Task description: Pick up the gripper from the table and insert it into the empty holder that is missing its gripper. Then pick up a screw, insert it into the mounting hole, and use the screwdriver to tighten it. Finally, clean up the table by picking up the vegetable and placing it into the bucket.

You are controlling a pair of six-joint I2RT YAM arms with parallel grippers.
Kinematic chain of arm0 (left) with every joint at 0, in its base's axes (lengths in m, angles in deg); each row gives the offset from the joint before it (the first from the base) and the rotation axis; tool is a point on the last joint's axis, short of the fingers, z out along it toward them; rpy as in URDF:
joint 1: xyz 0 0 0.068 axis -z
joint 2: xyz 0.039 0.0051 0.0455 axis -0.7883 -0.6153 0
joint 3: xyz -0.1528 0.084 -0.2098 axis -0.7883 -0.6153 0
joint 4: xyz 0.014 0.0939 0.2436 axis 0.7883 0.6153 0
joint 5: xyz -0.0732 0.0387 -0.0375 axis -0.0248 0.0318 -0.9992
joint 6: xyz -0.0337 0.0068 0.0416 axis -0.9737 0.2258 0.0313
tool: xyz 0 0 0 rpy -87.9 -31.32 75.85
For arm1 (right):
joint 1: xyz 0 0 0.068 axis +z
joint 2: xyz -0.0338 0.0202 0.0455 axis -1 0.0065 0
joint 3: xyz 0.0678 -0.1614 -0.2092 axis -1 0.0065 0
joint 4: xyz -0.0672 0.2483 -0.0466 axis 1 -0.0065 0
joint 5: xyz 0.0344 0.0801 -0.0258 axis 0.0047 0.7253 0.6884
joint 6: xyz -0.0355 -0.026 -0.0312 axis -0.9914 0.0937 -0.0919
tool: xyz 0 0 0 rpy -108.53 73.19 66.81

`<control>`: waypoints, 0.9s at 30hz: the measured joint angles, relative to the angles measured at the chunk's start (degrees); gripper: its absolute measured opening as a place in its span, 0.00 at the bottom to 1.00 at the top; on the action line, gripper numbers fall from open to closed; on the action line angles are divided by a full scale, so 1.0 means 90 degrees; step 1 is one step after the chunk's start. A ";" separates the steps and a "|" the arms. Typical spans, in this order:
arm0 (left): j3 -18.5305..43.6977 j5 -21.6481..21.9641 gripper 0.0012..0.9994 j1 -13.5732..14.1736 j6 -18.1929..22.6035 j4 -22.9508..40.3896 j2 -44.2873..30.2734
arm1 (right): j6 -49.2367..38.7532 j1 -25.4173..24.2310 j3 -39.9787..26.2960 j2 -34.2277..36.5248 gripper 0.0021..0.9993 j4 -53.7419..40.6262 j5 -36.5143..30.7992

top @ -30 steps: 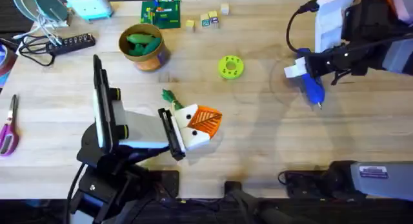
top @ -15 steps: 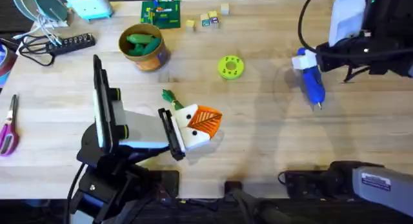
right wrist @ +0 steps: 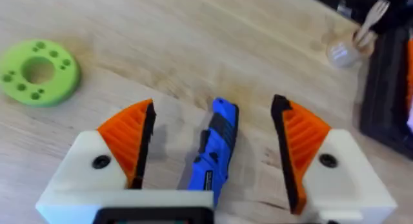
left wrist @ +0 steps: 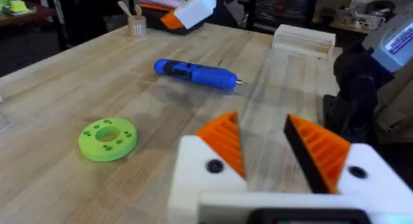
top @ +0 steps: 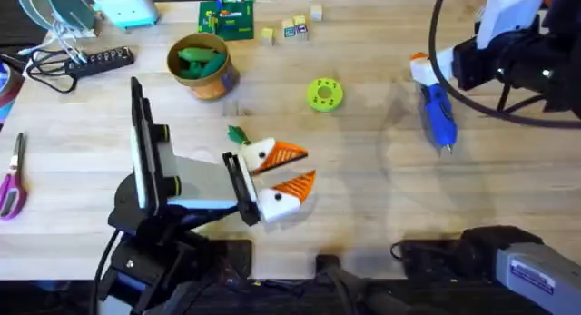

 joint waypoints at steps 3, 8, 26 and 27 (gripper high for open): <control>0.0000 0.0002 0.77 0.0000 0.0006 -0.0001 0.0000 | 0.0000 0.0216 0.0000 -0.0387 0.99 0.0000 0.0001; 0.0000 0.0000 0.99 0.0000 0.0006 0.0001 0.0002 | 0.0000 0.0407 0.0000 -0.0890 0.99 0.0000 0.0002; 0.2504 0.2668 0.99 0.0000 -0.0482 0.3114 -0.0447 | 0.0205 0.0421 0.0000 -0.1249 0.99 -0.0007 0.0007; 0.2811 0.2926 0.99 0.0000 -0.0566 0.3396 -0.0654 | 0.0227 0.0421 0.0000 -0.1249 0.99 -0.0005 0.0016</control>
